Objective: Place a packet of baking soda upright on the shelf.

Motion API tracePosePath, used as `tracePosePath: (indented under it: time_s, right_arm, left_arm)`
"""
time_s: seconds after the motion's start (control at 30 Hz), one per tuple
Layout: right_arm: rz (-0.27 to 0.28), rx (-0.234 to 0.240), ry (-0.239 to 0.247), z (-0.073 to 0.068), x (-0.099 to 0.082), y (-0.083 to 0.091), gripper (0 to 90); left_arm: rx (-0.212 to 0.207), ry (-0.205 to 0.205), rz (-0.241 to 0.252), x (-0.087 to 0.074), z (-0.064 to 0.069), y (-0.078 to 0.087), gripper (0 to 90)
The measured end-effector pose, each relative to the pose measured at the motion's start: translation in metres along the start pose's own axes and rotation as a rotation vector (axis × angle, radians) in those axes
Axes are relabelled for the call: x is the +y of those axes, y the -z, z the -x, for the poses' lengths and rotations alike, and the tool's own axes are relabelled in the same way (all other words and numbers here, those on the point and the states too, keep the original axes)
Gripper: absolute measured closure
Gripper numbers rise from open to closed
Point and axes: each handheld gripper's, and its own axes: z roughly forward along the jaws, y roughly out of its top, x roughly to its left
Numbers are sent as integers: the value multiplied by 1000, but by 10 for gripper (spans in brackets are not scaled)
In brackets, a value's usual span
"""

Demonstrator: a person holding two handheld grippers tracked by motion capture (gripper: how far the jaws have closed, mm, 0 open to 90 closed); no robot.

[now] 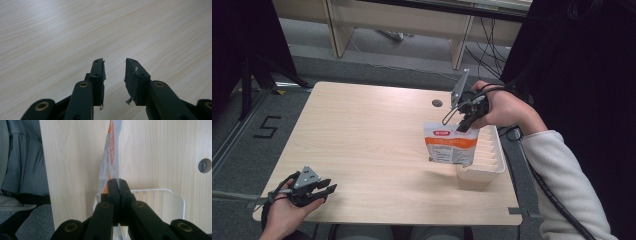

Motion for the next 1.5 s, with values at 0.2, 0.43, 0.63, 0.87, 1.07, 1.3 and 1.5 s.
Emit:
tracePosePath:
  time_s: [0.2, 0.43, 0.63, 0.87, 1.07, 1.3, 1.5]
  right_arm:
    - [11, -5, 11, 5, -8, 5, 900]
    - [9, -18, -35, 7, -20, 13, 900]
    - [8, -23, -47, 11, -28, 19, 900]
    - [10, -33, -61, 14, -38, 23, 900]
    - [11, -31, -66, 17, -47, 24, 900]
    - [19, -41, -82, 22, -57, 25, 900]
    - [11, -45, -76, 22, -59, 26, 900]
  left_arm:
    - [-1, -8, -11, 1, -1, 1, 630]
    - [8, 3, -22, 1, 0, 2, 612]
    - [-7, 17, -10, 0, 0, 1, 610]
    - [3, 6, -27, 1, -1, 2, 611]
    - [3, 2, -24, 1, -1, 1, 612]
    - [2, 20, -22, 0, 0, 1, 612]
    - [2, 19, -22, 0, 0, 1, 612]
